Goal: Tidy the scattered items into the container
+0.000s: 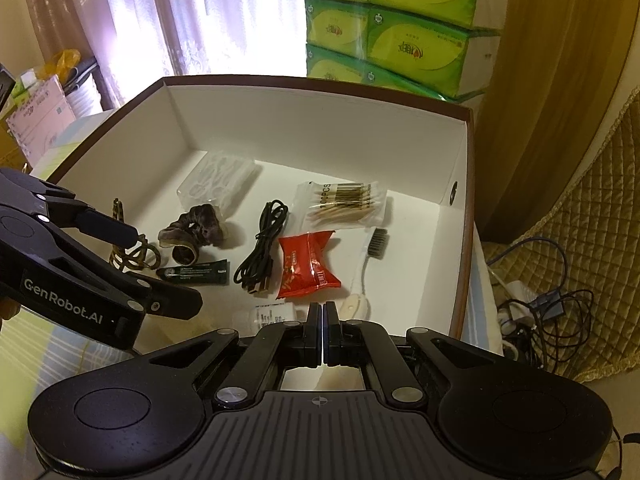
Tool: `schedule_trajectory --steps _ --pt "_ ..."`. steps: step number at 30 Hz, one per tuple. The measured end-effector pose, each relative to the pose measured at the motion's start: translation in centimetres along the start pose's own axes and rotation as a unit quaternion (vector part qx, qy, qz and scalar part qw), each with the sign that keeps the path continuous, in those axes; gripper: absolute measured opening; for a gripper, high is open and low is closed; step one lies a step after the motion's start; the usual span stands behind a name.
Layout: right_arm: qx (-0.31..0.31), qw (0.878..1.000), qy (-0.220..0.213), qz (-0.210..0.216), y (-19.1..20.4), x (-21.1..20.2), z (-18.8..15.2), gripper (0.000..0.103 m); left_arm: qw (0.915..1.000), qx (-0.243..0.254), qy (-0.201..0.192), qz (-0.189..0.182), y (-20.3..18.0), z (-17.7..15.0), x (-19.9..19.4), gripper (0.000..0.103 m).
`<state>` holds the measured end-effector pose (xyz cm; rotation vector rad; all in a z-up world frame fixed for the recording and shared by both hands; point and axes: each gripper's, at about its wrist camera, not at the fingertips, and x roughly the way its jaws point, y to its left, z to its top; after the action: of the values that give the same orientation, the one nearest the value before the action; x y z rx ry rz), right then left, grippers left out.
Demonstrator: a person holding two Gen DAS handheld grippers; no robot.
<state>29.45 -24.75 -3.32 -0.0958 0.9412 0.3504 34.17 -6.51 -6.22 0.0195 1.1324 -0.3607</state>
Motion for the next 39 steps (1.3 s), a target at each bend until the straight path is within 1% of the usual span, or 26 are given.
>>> schedule_trajectory --steps 6,9,16,24,29,30,31,32,33,34,35,39 --pt "0.006 1.0 -0.004 -0.002 -0.2 -0.5 0.1 0.003 0.9998 -0.014 -0.012 -0.003 0.3 -0.1 -1.0 0.093" --pt "0.01 1.0 -0.008 -0.001 -0.3 -0.9 0.1 0.003 0.9995 -0.02 -0.025 -0.002 0.3 -0.3 -1.8 0.094" --pt "0.029 0.999 -0.022 0.011 -0.1 -2.5 -0.3 0.004 0.9953 -0.025 -0.093 0.009 0.4 -1.8 -5.1 0.097" --pt "0.043 0.998 -0.033 0.019 1.2 -4.1 -1.2 0.004 0.9876 -0.029 -0.149 0.039 1.2 -4.5 -9.0 0.097" --pt "0.061 0.997 -0.044 0.024 1.9 -5.4 -1.8 0.004 0.9819 -0.042 -0.179 0.045 1.6 -6.2 -11.3 0.098" --pt "0.064 0.996 -0.048 0.026 2.0 -5.7 -2.0 0.029 0.9808 -0.046 -0.184 0.044 1.7 -6.5 -11.8 0.098" --pt "0.067 0.996 -0.055 0.024 2.2 -6.1 -2.2 0.095 0.98 -0.05 -0.188 0.043 1.7 -6.9 -12.1 0.098" --pt "0.076 0.994 -0.081 0.01 2.3 -7.0 -2.6 0.103 0.9793 -0.054 -0.19 0.042 1.8 -7.2 -12.5 0.098" --pt "0.078 0.99 -0.115 0.003 2.5 -7.6 -2.9 0.103 0.9788 -0.056 -0.193 0.042 1.8 -7.5 -12.8 0.098" --pt "0.074 0.989 -0.13 0.0 2.8 -7.9 -3.0 0.103 0.9783 -0.058 -0.194 0.042 1.8 -7.8 -13.0 0.099" --pt "0.073 0.989 -0.13 -0.001 3.0 -7.9 -3.0 0.103 0.9779 -0.06 -0.196 0.042 1.7 -8.1 -13.2 0.101" --pt "0.078 0.989 -0.126 -0.004 3.6 -7.5 -3.3 0.103 0.9774 -0.061 -0.197 0.045 1.5 -9.0 -14.0 0.101"
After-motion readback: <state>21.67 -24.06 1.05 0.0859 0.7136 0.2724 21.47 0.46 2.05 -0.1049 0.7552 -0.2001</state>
